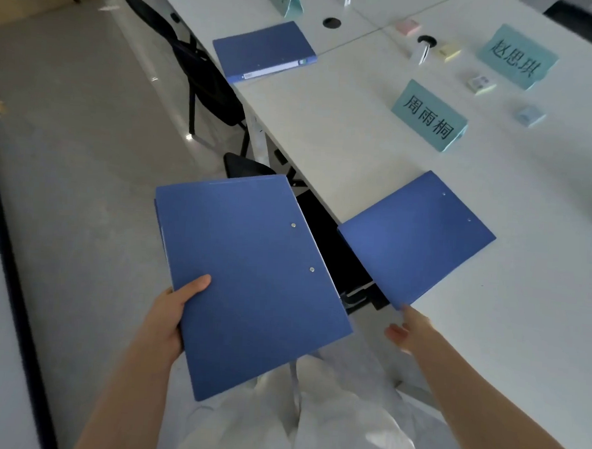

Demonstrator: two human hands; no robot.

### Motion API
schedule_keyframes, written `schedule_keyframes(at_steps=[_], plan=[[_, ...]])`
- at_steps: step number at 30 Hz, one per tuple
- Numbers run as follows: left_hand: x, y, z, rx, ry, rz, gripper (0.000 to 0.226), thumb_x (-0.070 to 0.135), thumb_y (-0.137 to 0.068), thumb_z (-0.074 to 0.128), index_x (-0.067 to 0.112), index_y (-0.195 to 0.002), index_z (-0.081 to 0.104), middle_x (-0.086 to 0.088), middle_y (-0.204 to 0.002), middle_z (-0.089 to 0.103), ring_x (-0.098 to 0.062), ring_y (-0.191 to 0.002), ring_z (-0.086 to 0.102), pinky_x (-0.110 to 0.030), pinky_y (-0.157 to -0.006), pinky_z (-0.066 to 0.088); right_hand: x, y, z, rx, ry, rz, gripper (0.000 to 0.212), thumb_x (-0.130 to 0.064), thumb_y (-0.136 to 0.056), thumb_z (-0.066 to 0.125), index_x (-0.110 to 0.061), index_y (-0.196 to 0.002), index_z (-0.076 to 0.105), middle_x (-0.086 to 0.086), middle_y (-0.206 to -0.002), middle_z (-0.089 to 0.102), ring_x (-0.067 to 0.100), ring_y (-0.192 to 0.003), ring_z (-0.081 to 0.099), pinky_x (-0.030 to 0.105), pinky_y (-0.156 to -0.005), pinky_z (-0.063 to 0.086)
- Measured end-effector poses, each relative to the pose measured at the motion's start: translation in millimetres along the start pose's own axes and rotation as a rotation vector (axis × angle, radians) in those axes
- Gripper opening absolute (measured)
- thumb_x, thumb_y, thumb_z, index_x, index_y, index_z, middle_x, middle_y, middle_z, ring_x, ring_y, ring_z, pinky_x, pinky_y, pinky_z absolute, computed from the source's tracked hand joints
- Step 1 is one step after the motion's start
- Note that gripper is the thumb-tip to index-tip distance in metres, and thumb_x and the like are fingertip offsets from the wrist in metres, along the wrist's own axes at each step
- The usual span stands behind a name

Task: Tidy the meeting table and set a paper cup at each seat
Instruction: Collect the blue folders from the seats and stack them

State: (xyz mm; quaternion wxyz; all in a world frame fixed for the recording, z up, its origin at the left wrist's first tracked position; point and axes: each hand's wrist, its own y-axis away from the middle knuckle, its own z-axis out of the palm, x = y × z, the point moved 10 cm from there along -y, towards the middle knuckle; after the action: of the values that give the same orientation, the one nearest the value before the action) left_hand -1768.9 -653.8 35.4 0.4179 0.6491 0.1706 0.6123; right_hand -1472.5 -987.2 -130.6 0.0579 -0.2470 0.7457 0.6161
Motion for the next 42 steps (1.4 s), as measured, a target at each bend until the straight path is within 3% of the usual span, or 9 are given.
schedule_keyframes(at_steps=[4,7,10,14,20,24,30,36,42], plan=[[2,0,2,-0.006,-0.034,-0.006,0.034,0.021,-0.082,0.072,0.013,-0.115,0.067,-0.006,-0.105,0.076,-0.029,-0.093,0.072,-0.043,-0.074,0.056,-2,-4,15,-0.116,-0.493,0.101,0.056,-0.016,-0.095,0.057,-0.002,-0.144,0.035,0.004,-0.079,0.036,0.009,-0.123,0.052,0.039,-0.113,0.033],[1,1,0,-0.003,-0.061,-0.006,0.033,0.021,-0.083,0.071,0.012,-0.114,0.067,-0.006,-0.103,0.076,-0.029,-0.09,0.073,-0.043,-0.073,0.056,-4,-5,26,-0.238,-0.603,0.192,0.061,-0.007,-0.073,0.08,-0.016,-0.128,0.056,0.004,-0.081,0.047,0.001,-0.118,0.055,0.021,-0.096,0.048],[-3,3,2,-0.005,-0.08,-0.008,0.03,0.019,-0.084,0.07,0.01,-0.112,0.067,-0.006,-0.101,0.077,-0.029,-0.088,0.073,-0.042,-0.072,0.056,3,-8,25,-0.25,-0.641,0.239,0.045,-0.02,-0.095,0.059,-0.013,-0.138,0.048,0.003,-0.119,0.062,0.016,-0.108,0.061,0.028,-0.095,0.048],[-8,6,3,-0.008,-0.081,-0.027,0.029,0.017,-0.084,0.07,0.008,-0.111,0.067,-0.009,-0.101,0.076,-0.03,-0.089,0.072,-0.042,-0.072,0.055,-13,0,25,-0.217,-0.655,0.133,0.047,-0.026,-0.094,0.06,-0.009,-0.135,0.044,0.01,-0.1,0.061,0.024,-0.094,0.063,0.036,-0.097,0.049],[-11,7,6,-0.023,-0.083,-0.03,0.031,0.016,-0.085,0.07,0.006,-0.113,0.066,-0.012,-0.104,0.075,-0.032,-0.089,0.073,-0.042,-0.071,0.056,-38,18,26,-0.189,-0.715,0.042,0.035,-0.002,-0.1,0.044,-0.009,-0.134,0.045,0.012,-0.137,0.053,0.036,-0.117,0.058,0.041,-0.08,0.057],[-10,8,9,-0.021,-0.066,-0.023,0.031,0.018,-0.084,0.071,0.006,-0.113,0.066,-0.011,-0.099,0.076,-0.032,-0.09,0.072,-0.042,-0.07,0.056,-58,42,23,-0.208,-0.759,-0.07,0.046,0.008,-0.099,0.032,-0.013,-0.138,0.044,0.011,-0.131,0.055,0.037,-0.089,0.065,0.041,-0.064,0.061],[-5,9,18,-0.035,-0.026,-0.016,0.032,0.02,-0.085,0.07,0.007,-0.114,0.066,-0.01,-0.099,0.076,-0.03,-0.088,0.072,-0.041,-0.068,0.056,-54,85,22,-0.361,-1.001,-0.018,0.039,0.006,-0.098,0.039,-0.008,-0.13,0.056,0.012,-0.126,0.062,0.03,-0.105,0.064,0.033,-0.053,0.059],[-6,7,30,-0.048,-0.003,-0.017,0.038,0.024,-0.083,0.073,0.008,-0.117,0.066,-0.01,-0.104,0.076,-0.031,-0.091,0.073,-0.041,-0.07,0.058,-56,123,33,-0.573,-0.777,-0.113,0.034,0.007,-0.097,0.038,-0.012,-0.118,0.059,0.007,-0.101,0.072,0.02,-0.074,0.075,0.022,-0.054,0.058],[-3,7,42,-0.04,0.037,0.007,0.039,0.034,-0.087,0.069,0.01,-0.117,0.066,-0.009,-0.108,0.075,-0.029,-0.097,0.071,-0.042,-0.076,0.056,-79,147,40,-0.696,-0.324,-0.257,0.038,0.007,-0.095,0.042,-0.019,-0.116,0.061,0.004,-0.093,0.076,0.021,-0.074,0.075,0.02,-0.052,0.056]])
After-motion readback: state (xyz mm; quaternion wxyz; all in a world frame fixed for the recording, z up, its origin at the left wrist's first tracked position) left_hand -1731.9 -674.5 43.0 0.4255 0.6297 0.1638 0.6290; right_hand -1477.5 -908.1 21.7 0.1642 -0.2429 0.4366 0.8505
